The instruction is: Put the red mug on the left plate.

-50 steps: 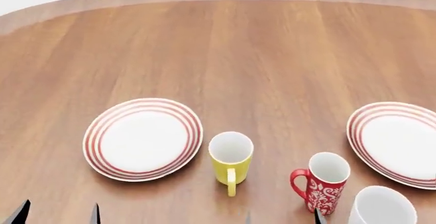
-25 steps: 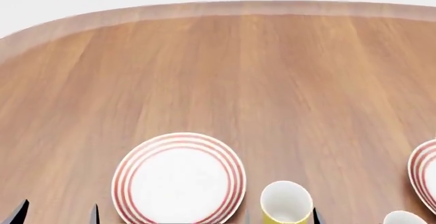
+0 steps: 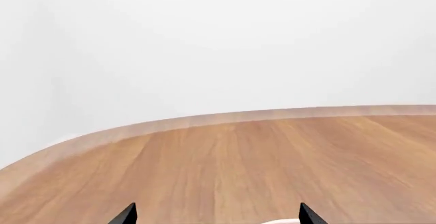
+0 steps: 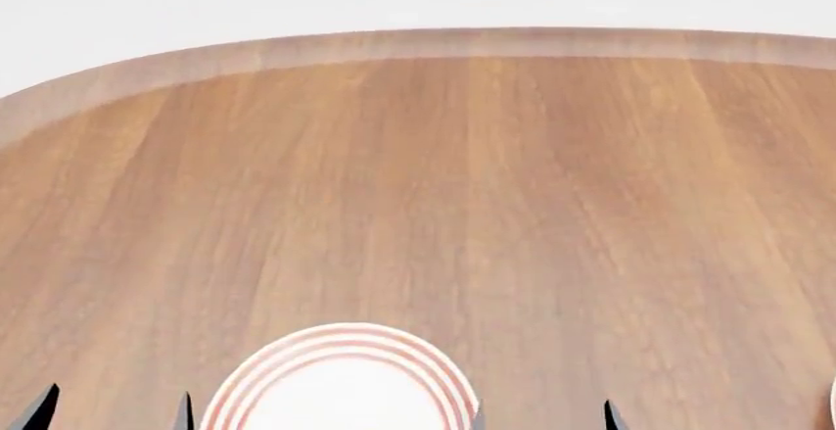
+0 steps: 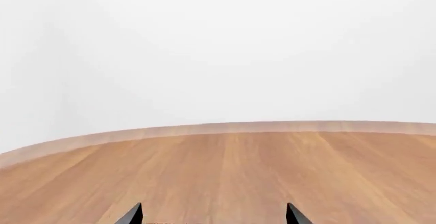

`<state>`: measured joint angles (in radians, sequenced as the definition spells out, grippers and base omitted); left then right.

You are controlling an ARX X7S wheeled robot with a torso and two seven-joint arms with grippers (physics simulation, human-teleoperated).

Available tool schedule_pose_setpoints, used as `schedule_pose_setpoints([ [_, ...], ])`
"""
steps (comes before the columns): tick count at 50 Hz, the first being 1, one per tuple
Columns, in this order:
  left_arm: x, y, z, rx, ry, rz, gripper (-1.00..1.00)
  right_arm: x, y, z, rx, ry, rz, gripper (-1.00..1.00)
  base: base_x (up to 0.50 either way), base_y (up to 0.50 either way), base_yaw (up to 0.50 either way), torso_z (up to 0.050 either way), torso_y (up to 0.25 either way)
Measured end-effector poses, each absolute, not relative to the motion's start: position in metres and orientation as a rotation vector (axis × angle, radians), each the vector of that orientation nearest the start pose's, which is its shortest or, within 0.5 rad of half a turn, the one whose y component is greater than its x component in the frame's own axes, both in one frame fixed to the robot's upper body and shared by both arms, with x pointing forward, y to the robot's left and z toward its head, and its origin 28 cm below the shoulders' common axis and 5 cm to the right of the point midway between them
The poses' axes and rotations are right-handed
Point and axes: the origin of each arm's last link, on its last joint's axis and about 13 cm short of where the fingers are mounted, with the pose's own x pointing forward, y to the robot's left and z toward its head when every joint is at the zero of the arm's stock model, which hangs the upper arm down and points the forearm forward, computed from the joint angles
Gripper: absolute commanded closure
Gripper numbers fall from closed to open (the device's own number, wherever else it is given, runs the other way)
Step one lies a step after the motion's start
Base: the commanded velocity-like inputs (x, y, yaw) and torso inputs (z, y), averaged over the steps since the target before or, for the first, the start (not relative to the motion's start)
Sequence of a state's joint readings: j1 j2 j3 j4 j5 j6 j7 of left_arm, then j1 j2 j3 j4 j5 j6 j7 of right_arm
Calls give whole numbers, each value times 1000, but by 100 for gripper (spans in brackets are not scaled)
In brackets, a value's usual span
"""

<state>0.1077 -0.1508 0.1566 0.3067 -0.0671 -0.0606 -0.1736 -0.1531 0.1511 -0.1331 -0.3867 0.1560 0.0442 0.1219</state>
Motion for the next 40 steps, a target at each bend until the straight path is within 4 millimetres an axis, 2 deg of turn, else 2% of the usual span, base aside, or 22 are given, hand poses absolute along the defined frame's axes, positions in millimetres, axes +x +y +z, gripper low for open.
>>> schedule_pose_setpoints([
  [6,185,202,50,45,-123,-16,-100,177,-92,63,77,-140,-11,-100,0,0,0,0,0],
  [24,184,202,51,41,-125,-16,-100,182,-87,72,232,-63,-378,-100,0,0,0,0,0],
  [40,184,202,50,37,-122,-18,-100,170,-90,85,373,1,-527,-100,0,0,0,0,0],
])
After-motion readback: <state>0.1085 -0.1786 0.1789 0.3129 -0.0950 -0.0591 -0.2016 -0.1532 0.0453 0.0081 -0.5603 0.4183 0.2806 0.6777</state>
